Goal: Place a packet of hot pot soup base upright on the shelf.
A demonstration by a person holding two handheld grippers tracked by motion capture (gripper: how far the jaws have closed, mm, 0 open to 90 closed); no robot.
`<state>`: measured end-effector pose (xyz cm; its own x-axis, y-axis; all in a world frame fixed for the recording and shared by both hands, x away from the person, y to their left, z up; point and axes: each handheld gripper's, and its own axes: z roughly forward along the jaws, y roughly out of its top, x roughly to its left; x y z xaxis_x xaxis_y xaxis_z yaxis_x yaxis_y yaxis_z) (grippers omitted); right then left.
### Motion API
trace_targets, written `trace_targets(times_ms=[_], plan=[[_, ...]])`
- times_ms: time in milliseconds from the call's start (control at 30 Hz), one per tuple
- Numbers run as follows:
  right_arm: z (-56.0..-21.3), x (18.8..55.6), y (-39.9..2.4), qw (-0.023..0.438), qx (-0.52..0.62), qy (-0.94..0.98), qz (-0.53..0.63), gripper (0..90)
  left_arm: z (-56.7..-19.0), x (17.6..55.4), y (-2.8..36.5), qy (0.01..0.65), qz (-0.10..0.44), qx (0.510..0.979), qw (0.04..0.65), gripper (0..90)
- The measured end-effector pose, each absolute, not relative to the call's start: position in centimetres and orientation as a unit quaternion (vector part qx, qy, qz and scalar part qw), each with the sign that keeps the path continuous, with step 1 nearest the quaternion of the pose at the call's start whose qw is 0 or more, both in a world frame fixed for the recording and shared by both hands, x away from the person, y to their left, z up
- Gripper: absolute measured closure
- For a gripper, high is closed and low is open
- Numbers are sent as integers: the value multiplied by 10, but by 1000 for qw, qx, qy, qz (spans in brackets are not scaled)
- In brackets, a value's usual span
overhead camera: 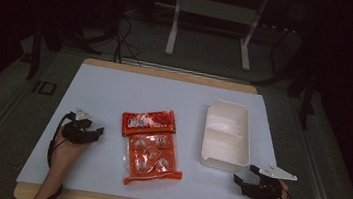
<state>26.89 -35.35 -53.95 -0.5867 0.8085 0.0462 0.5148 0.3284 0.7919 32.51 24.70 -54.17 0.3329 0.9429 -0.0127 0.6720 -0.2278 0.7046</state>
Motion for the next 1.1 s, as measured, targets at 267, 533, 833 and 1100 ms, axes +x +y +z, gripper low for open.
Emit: trace_targets(times_ms=[267, 533, 833, 1100], plan=[[-540, 268, -352, 184, 405, 801, 400, 185, -534, 322, 246, 531, 208, 754, 326, 487], [-540, 267, -351, 186, 398, 803, 402, 185, -522, 321, 242, 518, 184, 755, 357, 492], [-540, 266, -350, 186, 395, 806, 401, 185, -520, 333, 219, 484, 168, 786, 346, 493], [-540, 267, -350, 185, 394, 807, 400, 184, -520, 344, 212, 482, 151, 788, 351, 496]])
